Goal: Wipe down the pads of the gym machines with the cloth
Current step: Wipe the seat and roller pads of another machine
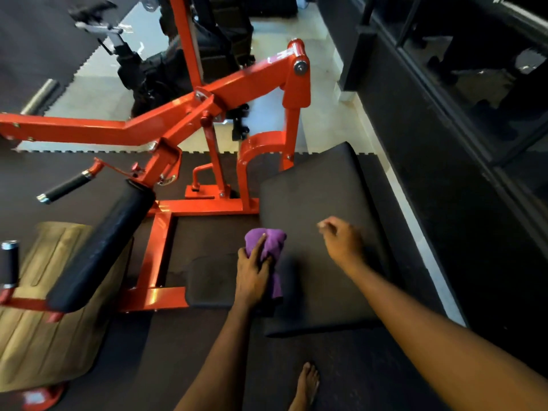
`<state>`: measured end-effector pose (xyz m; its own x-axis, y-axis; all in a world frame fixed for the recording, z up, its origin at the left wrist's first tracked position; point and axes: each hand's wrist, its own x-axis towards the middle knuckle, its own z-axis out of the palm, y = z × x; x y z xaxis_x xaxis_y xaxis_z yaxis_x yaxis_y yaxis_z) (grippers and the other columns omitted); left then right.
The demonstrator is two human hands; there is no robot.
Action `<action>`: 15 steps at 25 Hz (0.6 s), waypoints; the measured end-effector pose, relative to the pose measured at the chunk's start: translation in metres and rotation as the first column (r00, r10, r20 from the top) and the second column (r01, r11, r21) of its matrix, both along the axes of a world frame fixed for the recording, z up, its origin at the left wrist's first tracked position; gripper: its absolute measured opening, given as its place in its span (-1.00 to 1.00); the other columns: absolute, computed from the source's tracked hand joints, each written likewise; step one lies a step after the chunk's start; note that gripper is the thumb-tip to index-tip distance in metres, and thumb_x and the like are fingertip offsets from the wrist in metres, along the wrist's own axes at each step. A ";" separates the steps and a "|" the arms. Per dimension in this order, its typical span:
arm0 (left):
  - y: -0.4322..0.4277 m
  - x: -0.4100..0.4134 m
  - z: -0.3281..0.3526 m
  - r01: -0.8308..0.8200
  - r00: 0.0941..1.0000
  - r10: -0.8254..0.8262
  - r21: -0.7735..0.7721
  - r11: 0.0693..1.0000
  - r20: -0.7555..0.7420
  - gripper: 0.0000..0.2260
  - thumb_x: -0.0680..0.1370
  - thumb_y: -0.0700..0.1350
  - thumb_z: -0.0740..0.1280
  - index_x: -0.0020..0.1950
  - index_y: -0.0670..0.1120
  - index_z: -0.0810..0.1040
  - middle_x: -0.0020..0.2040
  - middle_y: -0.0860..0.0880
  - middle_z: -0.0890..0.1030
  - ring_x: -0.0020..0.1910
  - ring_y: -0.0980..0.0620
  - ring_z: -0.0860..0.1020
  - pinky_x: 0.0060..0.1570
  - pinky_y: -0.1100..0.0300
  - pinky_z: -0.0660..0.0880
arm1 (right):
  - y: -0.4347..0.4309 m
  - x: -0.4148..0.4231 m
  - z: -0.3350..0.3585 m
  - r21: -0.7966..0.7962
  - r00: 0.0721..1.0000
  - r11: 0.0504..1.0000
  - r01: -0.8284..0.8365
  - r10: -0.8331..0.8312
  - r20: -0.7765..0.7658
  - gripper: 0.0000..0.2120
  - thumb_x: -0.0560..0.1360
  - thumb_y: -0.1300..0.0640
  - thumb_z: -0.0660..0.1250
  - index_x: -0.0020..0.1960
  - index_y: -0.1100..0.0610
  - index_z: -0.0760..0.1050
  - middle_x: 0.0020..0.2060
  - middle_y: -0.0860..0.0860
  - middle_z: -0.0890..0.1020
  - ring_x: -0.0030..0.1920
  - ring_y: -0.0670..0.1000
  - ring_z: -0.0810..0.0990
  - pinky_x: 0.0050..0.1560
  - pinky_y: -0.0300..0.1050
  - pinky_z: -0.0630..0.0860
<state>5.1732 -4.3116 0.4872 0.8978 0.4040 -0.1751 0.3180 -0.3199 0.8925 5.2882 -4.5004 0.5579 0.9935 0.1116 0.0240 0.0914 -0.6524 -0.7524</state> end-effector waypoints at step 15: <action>0.224 -0.113 0.083 0.291 0.956 -0.293 0.070 0.954 0.017 -0.47 0.40 -0.04 0.38 0.29 -0.32 0.54 0.17 -0.21 0.63 0.18 0.01 0.56 0.19 0.13 0.45 | 0.215 -0.149 0.016 0.302 0.988 0.943 -0.138 0.153 -0.027 -0.76 0.39 0.28 0.23 -0.10 -0.04 0.48 -0.15 -0.10 0.60 -0.14 -0.26 0.57 -0.03 -0.34 0.48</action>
<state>5.0607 -4.0875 0.5707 0.9822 0.1338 -0.1315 0.1787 -0.4539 0.8730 5.1395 -4.2857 0.5741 0.9676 0.2506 0.0302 0.1270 -0.3798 -0.9163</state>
